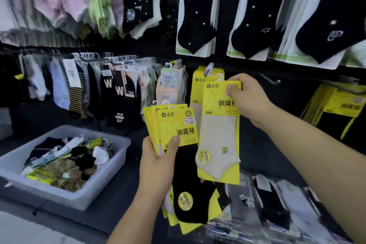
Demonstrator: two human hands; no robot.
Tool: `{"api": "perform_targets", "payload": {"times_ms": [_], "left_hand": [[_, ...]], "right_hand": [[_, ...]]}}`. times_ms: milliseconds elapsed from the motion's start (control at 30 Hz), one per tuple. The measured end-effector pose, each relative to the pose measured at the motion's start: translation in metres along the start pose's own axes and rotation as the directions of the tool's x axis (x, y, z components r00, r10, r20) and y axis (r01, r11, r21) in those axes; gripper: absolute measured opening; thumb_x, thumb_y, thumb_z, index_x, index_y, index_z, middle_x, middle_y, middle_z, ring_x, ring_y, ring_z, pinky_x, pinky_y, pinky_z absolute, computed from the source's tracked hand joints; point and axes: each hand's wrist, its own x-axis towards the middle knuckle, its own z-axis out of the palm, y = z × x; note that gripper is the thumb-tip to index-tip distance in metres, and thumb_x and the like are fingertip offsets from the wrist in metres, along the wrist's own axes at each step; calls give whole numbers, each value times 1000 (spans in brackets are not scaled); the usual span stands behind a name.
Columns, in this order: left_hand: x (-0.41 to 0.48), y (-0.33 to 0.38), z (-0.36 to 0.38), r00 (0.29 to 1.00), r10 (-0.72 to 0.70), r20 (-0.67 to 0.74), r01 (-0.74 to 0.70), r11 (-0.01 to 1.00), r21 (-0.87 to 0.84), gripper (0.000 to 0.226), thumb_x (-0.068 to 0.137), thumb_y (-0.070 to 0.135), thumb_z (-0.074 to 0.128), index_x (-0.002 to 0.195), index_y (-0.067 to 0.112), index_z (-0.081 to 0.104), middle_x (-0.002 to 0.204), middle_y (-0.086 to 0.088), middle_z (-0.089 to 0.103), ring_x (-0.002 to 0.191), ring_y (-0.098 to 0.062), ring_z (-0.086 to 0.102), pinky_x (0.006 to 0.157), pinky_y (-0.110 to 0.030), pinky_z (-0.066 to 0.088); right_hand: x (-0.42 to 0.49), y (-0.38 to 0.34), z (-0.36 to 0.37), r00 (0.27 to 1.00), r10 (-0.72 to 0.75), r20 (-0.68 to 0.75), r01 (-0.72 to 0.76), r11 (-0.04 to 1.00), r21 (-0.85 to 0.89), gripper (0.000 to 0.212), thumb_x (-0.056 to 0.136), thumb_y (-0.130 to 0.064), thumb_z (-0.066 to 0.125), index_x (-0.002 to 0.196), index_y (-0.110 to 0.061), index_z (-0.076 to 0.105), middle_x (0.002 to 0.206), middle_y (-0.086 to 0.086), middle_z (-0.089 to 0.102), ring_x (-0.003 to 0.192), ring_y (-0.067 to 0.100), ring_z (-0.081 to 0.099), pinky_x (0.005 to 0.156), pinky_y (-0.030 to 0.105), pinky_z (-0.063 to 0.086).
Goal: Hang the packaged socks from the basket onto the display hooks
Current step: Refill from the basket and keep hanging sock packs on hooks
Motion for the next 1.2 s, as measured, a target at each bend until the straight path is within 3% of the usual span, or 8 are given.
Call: {"api": "perform_targets", "payload": {"times_ms": [333, 500, 600, 700, 867, 933, 1067, 1200], "left_hand": [[13, -5, -17, 998, 51, 32, -55, 987, 148, 23, 93, 53, 72, 105, 44, 55, 99, 39, 68, 85, 15, 66, 72, -30, 51], [11, -2, -15, 997, 31, 67, -35, 998, 54, 28, 90, 55, 76, 109, 43, 59, 103, 30, 74, 93, 8, 71, 81, -33, 55], [8, 1, -10, 994, -3, 110, 5, 1000, -12, 32, 88, 55, 77, 112, 40, 62, 105, 23, 77, 99, -1, 75, 90, -39, 58], [3, 7, -4, 992, -15, 128, 24, 997, -68, 24, 94, 46, 76, 113, 37, 64, 104, 21, 78, 96, -1, 76, 86, -34, 57], [-1, 12, 2, 989, -32, 142, 48, 993, -112, 23, 94, 43, 75, 112, 35, 64, 104, 19, 79, 95, -1, 76, 81, -30, 56], [-3, 12, 5, 988, -31, 150, 47, 993, -107, 24, 93, 44, 75, 112, 35, 64, 103, 20, 79, 94, 0, 76, 80, -28, 56], [-6, 13, 11, 984, -15, 176, 30, 996, -78, 33, 89, 50, 80, 112, 34, 62, 105, 16, 79, 98, -5, 77, 86, -36, 60], [-9, 12, 16, 982, -3, 189, 16, 997, -69, 58, 73, 59, 85, 117, 32, 60, 108, 12, 79, 100, -8, 77, 82, -32, 61]], "right_hand": [[34, -3, 24, 995, -97, 33, 100, 984, -144, 9, 105, -20, 48, 107, -25, 55, 104, 1, 60, 75, 7, 52, 58, 27, 40], [35, 5, 26, 994, -105, 15, 106, 989, -103, 11, 103, -21, 54, 111, -28, 59, 108, 1, 64, 89, 15, 60, 61, 27, 46], [34, 11, 27, 993, -111, -39, 107, 989, -103, 18, 99, -25, 62, 118, -24, 62, 97, -1, 62, 82, 14, 61, 58, 23, 47], [31, 17, 26, 990, -100, -103, 89, 990, -106, 22, 96, -27, 67, 116, -26, 59, 89, -7, 57, 74, 6, 57, 49, 11, 40], [9, 16, 24, 973, -59, -223, 35, 994, -107, 16, 94, -28, 68, 102, -23, 56, 89, -8, 60, 76, 3, 57, 58, 15, 40], [-10, 15, 25, 989, -25, -145, 30, 999, 33, 15, 95, -34, 67, 93, -20, 61, 85, -7, 65, 71, 1, 59, 59, 15, 45], [-58, 15, 35, 962, 18, 273, -82, 971, 226, 32, 87, -46, 73, 95, -16, 72, 87, -1, 76, 77, 9, 71, 62, 22, 54], [-71, 21, 37, 970, -4, 242, -76, 945, 318, 13, 86, -23, 79, 97, -20, 73, 90, -4, 79, 83, 11, 76, 64, 19, 57]]}}
